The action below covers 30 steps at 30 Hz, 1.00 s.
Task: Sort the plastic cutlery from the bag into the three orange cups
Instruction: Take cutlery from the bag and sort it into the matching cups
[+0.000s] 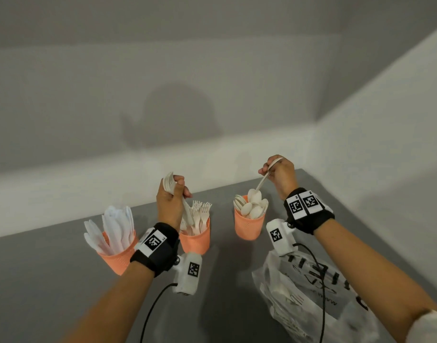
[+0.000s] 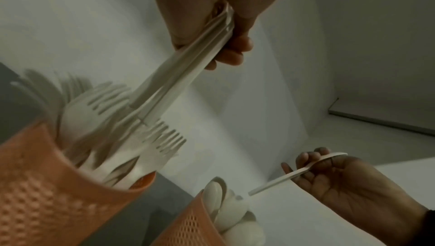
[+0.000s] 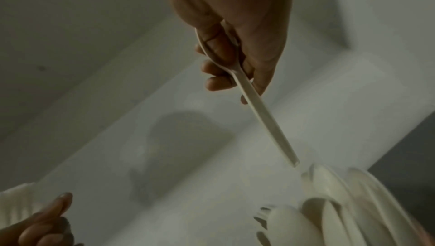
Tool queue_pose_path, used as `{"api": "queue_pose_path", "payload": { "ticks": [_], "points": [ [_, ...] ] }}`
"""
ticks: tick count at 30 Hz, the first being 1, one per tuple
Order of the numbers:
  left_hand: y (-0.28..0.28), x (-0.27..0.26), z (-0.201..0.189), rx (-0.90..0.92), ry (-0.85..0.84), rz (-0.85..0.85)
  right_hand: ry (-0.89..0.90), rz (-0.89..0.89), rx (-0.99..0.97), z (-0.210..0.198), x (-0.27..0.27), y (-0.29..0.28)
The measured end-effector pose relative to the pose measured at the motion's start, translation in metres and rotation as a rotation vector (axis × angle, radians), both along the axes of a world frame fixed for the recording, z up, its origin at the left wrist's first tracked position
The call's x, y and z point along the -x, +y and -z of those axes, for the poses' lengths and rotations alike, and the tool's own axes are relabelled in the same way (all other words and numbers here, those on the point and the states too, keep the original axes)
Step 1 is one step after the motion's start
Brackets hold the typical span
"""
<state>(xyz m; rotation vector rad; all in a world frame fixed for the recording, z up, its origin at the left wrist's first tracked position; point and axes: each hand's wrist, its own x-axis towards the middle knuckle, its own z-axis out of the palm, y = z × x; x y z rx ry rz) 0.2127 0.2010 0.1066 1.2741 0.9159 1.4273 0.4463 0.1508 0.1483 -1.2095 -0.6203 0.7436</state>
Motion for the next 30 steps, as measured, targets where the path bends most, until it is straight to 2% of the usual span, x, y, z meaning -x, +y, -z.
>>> {"api": "queue_pose_path", "payload": {
  "ticks": [5, 10, 12, 16, 19, 21, 24, 26, 28, 30],
  "points": [
    [-0.004, -0.013, 0.02, -0.004, 0.0, -0.126, -0.01, -0.018, 0.057, 0.023, -0.005, 0.009],
    [-0.014, -0.025, 0.041, -0.055, 0.143, -0.186, -0.077, -0.048, 0.142, 0.054, -0.005, 0.014],
    [-0.018, -0.025, 0.053, -0.071, 0.274, -0.192, -0.119, -0.052, 0.172, 0.061, -0.005, 0.014],
    [-0.013, -0.019, 0.076, -0.151, 0.689, -0.27, -0.244, -0.026, 0.262, 0.066, -0.009, 0.013],
    [-0.01, -0.014, 0.087, -0.153, 0.885, -0.292, -0.299, -0.065, 0.367, 0.063, -0.013, 0.013],
    [-0.011, -0.01, 0.09, -0.178, 0.959, -0.297, -0.312, -0.105, 0.434, 0.06, -0.014, 0.013],
    [-0.014, -0.007, 0.086, -0.202, 0.968, -0.294, -0.344, -0.116, 0.498, 0.058, -0.012, 0.01],
    [-0.014, -0.005, 0.084, -0.217, 0.907, -0.285, -0.419, -0.109, 0.541, 0.058, -0.009, 0.009],
    [-0.013, -0.003, 0.082, -0.207, 0.817, -0.231, -0.512, -0.068, 0.524, 0.057, -0.007, 0.008],
    [-0.013, -0.003, 0.081, -0.212, 0.816, -0.184, -0.62, -0.051, 0.461, 0.052, -0.004, 0.007]
  ]
}}
